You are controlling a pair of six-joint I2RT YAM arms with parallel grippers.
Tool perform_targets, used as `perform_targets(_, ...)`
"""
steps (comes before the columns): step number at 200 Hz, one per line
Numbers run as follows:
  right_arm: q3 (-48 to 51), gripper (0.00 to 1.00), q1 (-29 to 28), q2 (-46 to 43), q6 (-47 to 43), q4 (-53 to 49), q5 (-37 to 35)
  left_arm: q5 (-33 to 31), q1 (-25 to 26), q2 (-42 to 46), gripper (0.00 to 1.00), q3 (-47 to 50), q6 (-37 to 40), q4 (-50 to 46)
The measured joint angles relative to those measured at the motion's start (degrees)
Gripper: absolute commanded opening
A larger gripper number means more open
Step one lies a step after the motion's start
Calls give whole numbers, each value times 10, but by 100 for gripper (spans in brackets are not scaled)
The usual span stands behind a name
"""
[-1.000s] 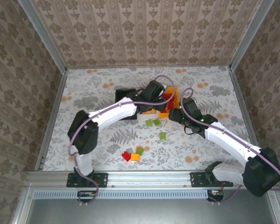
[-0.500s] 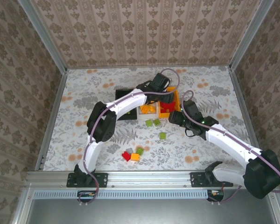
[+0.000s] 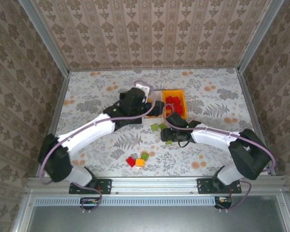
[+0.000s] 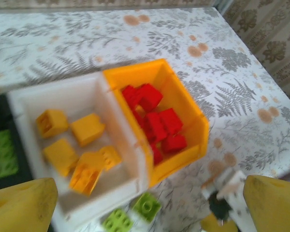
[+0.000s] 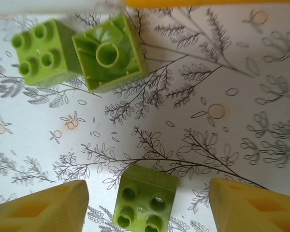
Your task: Sort the legos into containers by color
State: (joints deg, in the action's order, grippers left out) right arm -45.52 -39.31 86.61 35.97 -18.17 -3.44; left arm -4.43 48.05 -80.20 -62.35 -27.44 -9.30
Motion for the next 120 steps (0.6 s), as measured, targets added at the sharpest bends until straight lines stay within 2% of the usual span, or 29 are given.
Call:
perform_targets(23,-3,60,-10,25,0,-2,-9,-33,4,85,100,98,-17,-17)
perform_targets(83,-15,31,-20,50,0,-13,-32,-103,8,253,100,229,-67,-92)
perform_targets(120,-35,27,-28,43,-11,-18,-17,-128,7,303,100,269,-93,-145)
